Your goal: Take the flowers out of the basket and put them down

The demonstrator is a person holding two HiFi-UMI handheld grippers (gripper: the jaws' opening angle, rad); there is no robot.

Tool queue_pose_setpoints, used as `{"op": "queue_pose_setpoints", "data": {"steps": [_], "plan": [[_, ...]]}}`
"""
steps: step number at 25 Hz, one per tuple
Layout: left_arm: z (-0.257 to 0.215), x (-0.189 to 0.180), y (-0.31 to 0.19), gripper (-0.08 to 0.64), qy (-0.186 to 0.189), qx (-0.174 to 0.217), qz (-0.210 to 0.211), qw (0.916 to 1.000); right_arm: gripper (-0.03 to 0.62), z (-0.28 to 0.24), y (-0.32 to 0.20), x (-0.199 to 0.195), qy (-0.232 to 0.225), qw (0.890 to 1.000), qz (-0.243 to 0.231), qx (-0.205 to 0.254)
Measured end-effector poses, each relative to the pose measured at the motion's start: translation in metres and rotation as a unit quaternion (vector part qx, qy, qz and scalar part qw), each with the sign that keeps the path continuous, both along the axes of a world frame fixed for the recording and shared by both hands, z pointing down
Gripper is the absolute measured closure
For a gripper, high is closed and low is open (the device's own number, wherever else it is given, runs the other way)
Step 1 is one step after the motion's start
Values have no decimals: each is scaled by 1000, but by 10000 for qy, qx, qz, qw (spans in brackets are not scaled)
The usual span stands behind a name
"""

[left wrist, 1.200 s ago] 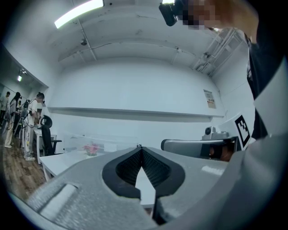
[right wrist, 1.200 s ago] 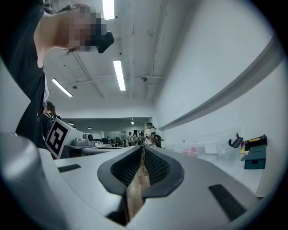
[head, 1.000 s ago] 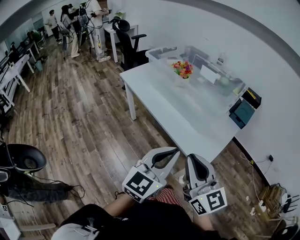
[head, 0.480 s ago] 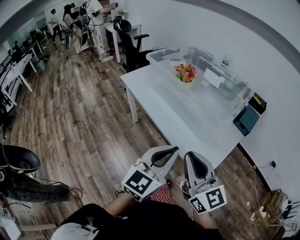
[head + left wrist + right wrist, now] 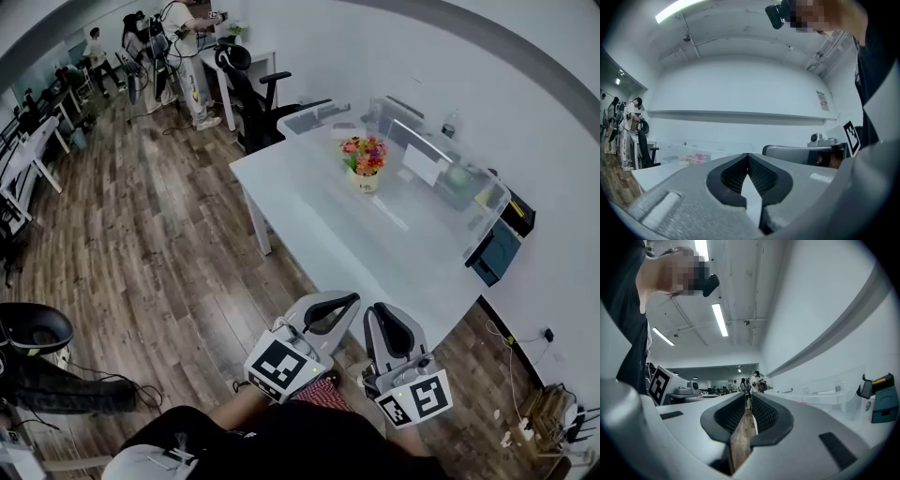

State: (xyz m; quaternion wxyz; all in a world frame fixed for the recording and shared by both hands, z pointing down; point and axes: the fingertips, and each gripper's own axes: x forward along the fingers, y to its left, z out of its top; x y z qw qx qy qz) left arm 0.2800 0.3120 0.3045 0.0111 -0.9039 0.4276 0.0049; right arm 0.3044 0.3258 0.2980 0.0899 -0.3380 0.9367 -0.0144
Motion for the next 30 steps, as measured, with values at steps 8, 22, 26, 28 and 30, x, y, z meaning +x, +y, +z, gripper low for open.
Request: {"op": "queue_pose_setpoints", "data": {"steps": [8,22,26,28,30], "plan": [[-5,10,-36,558,-102,64,100,9999,557,-4,-34,6,-221,9997,-61,6],[-6,16,-78,558,-96,118,8,9999,580,-3,-72,5,-143,9994,-323,-23],[0,15,-79,558,-130,102,-60,9998,580,1,-75,7,-183,9992,-356,-9],[3,12,-78,558,-127,91,-102,9998,580,6,-75,7,-159,9993,-330,-18],[4,8,-79,558,-116,90,-133,9998,578,8,-77,8,-137,9995,-275,-19]]}}
